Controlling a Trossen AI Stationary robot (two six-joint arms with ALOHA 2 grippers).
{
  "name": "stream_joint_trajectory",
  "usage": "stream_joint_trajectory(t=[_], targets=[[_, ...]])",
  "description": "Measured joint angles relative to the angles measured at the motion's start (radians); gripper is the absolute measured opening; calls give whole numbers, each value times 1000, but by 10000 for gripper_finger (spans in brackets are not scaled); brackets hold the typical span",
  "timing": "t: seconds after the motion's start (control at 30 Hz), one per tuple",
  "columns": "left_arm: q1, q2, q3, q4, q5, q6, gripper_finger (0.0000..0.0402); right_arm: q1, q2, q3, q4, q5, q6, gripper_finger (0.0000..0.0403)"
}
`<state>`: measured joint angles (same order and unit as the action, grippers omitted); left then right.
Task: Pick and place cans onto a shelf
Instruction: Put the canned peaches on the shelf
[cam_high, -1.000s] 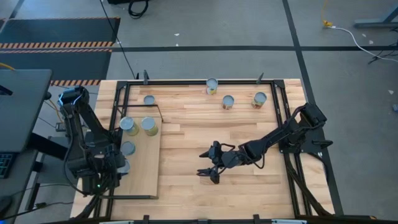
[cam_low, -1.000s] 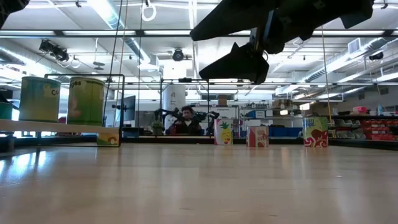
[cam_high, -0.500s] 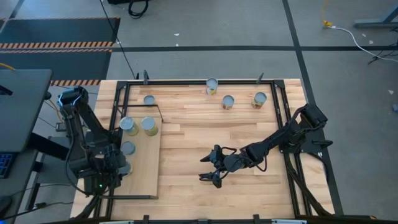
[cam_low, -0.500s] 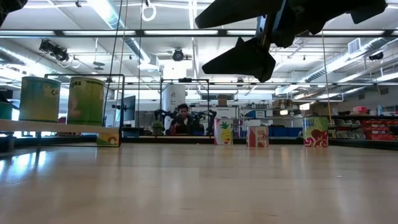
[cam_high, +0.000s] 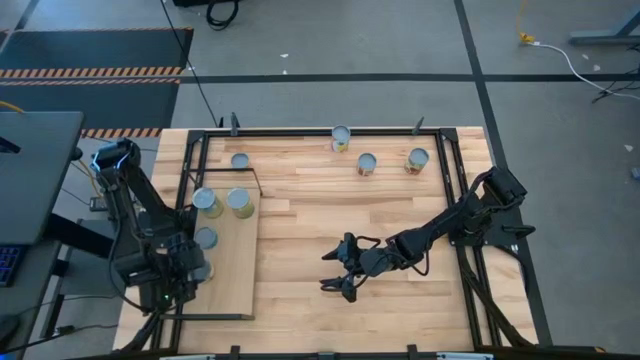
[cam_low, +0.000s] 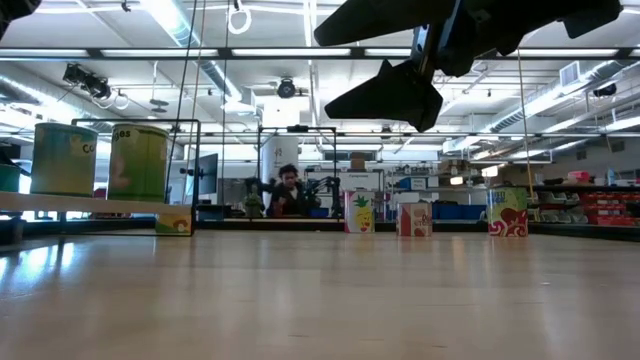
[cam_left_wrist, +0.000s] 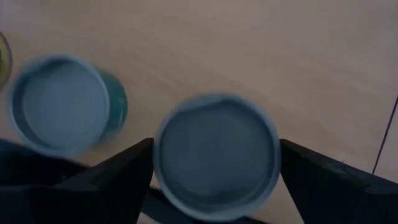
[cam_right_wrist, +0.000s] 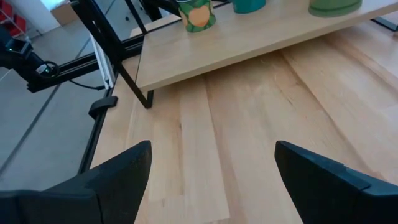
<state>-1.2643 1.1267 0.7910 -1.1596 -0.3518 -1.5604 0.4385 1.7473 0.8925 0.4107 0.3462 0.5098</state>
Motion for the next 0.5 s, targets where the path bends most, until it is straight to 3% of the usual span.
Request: stream_joint_trajectory(t=[0.5], targets=[[12, -1, 3, 27, 90, -1, 285, 0, 0, 0, 0, -1, -38, 348]])
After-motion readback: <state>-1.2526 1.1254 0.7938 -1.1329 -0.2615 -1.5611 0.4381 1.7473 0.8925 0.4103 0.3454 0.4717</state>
